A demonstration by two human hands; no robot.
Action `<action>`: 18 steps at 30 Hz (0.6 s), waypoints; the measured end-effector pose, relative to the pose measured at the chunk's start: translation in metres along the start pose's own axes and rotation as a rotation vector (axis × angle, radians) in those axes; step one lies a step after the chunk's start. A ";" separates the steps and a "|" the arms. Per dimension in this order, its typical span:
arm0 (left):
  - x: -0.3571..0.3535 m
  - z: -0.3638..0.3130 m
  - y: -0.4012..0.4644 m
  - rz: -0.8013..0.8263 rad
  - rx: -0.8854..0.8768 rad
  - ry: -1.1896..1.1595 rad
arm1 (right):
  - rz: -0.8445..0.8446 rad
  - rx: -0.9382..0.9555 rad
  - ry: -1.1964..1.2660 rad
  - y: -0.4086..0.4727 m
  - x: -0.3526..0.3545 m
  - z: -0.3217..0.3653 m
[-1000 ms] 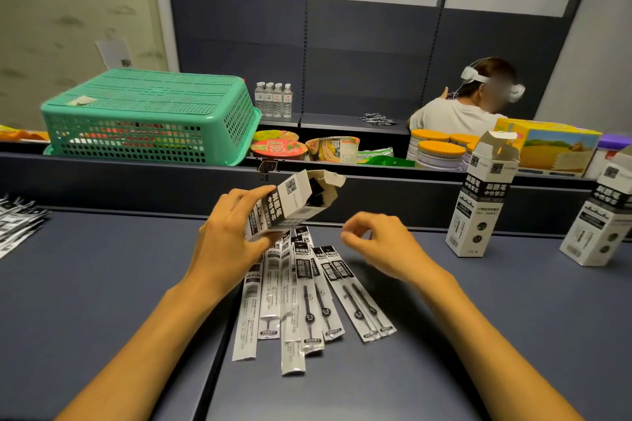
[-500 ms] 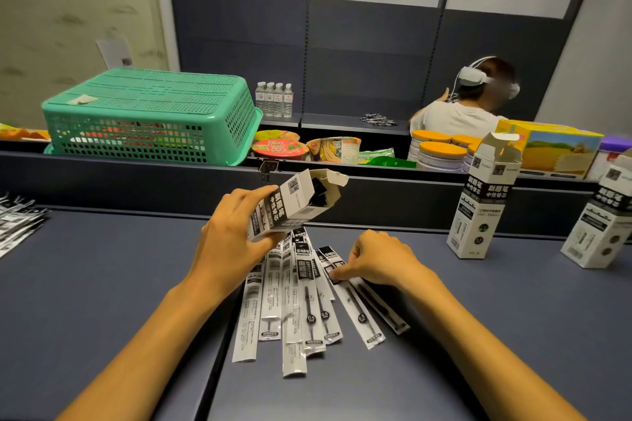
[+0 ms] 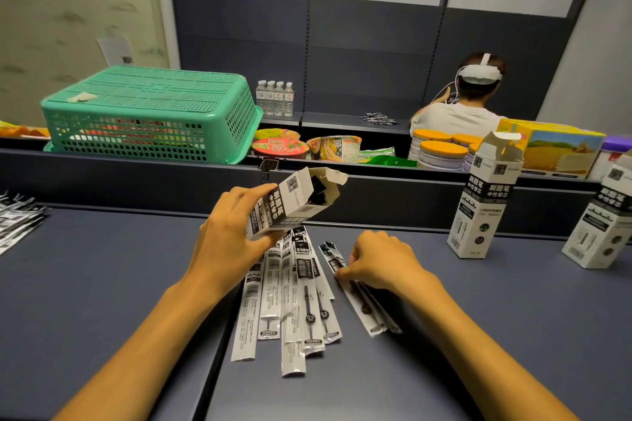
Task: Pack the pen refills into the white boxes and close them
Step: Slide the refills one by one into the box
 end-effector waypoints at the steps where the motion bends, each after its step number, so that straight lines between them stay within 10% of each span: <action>1: 0.000 0.000 0.000 -0.001 0.000 0.001 | 0.004 -0.005 0.004 0.000 0.001 -0.001; 18: 0.001 -0.002 -0.001 -0.006 0.000 0.004 | 0.156 0.007 0.460 0.004 0.003 -0.019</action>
Point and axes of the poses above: each hand's wrist, its own y-axis towards the middle knuckle, its own x-axis out of the back of the hand, z = x × y, the point moved 3 cm from there along y, towards the middle knuckle, and after that the axes turned 4 degrees about -y, right-handed, at the moved point
